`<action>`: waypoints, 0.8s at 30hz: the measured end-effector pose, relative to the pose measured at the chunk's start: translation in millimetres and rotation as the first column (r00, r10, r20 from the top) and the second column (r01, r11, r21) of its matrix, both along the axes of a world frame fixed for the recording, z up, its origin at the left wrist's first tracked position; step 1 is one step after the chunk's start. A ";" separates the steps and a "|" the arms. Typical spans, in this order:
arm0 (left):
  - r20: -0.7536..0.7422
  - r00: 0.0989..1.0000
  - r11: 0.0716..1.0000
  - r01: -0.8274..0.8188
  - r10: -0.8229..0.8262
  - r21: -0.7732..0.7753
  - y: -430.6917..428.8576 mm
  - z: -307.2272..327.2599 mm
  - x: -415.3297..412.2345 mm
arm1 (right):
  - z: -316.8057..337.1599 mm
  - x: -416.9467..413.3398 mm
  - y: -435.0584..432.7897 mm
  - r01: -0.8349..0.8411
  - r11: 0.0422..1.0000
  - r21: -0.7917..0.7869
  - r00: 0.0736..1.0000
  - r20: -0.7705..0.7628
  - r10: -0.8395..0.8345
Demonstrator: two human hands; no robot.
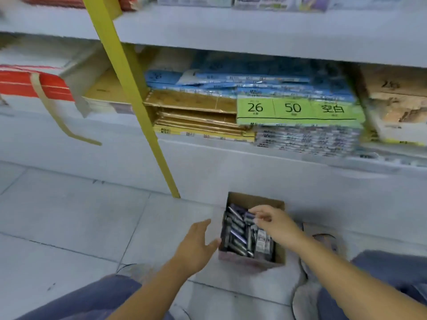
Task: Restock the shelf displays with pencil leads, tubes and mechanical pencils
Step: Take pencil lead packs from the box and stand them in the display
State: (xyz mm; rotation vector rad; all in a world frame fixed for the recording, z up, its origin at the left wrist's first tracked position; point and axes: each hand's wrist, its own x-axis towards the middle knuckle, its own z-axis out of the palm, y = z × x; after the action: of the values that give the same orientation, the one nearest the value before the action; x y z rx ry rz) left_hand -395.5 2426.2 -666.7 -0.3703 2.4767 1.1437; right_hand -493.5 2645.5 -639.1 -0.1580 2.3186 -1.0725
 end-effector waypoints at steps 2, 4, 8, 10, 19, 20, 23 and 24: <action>0.113 0.993 0.996 -0.049 0.041 0.068 5.5 -24.1 3.8 | -34.2 3.3 2.8 0.051 0.998 0.024 0.993 0.103 -0.053; 0.178 0.981 0.986 -0.103 0.078 0.132 9.2 -40.3 3.1 | -59.9 3.5 0.8 0.064 0.996 0.059 0.987 0.144 -0.072; 0.238 0.962 0.951 -0.195 0.137 0.241 9.4 -56.7 -1.6 | -92.7 -4.3 -21.6 0.058 0.998 0.038 0.975 0.213 -0.065; 0.249 0.958 0.928 -0.215 0.141 0.303 9.5 -60.0 -2.9 | -103.9 -7.8 -36.7 0.077 0.997 0.014 0.963 0.259 -0.078; 0.216 0.972 0.893 -0.172 0.087 0.416 7.0 -59.1 -1.6 | -136.3 -5.3 -64.7 0.277 0.958 -0.076 0.920 0.308 -0.242; 0.211 0.974 0.895 -0.170 0.089 0.412 6.1 -60.5 -1.6 | -136.9 -6.0 -63.1 0.302 0.949 -0.094 0.909 0.327 -0.257; 0.213 0.972 0.898 -0.182 0.102 0.401 5.3 -65.0 0.0 | -139.3 -5.6 -58.2 0.356 0.927 -0.118 0.873 0.395 -0.285; 0.219 0.970 0.896 -0.188 0.106 0.403 5.7 -65.7 0.3 | -139.8 -5.0 -57.0 0.370 0.921 -0.117 0.862 0.413 -0.294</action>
State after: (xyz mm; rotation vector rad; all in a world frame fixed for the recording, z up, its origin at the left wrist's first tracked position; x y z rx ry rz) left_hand -395.2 2431.9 -732.4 -0.5189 1.9915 1.5823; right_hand -498.5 2588.6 -779.0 0.3713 1.9172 -1.3603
